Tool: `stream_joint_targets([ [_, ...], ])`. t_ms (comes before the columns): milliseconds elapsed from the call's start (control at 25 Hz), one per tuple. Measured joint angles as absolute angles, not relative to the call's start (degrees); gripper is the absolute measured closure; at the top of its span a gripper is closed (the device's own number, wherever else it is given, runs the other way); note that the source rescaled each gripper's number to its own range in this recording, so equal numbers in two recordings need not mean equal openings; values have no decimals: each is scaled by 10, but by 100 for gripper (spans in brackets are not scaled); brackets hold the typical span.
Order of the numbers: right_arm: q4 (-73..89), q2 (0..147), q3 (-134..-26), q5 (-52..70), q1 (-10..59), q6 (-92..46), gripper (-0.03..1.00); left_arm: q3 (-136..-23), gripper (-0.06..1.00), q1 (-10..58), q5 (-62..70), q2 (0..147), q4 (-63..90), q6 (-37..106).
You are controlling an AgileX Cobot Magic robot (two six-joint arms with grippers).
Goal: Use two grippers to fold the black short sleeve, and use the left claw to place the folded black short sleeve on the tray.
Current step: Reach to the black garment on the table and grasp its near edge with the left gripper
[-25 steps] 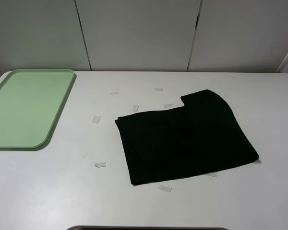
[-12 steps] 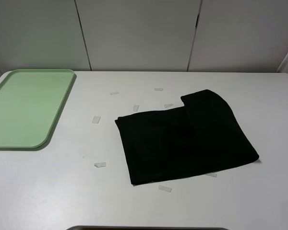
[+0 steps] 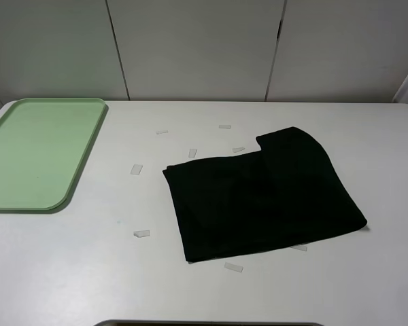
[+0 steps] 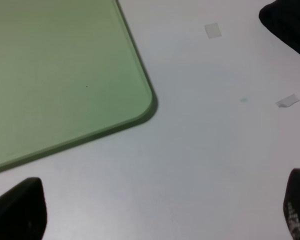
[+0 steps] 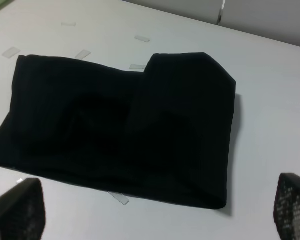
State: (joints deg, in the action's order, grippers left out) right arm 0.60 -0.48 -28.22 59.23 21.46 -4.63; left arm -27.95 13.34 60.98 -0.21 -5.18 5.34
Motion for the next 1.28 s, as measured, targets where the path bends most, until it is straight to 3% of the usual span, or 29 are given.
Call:
stream_joint_targets([
  [920,4,-5,-282,592,215,-46,-3,-279,1,134,605,-2,-52,53],
  [1280,4,-5,-282,592,215,-46,-3,-281,1,168,599,-2,-33,15],
])
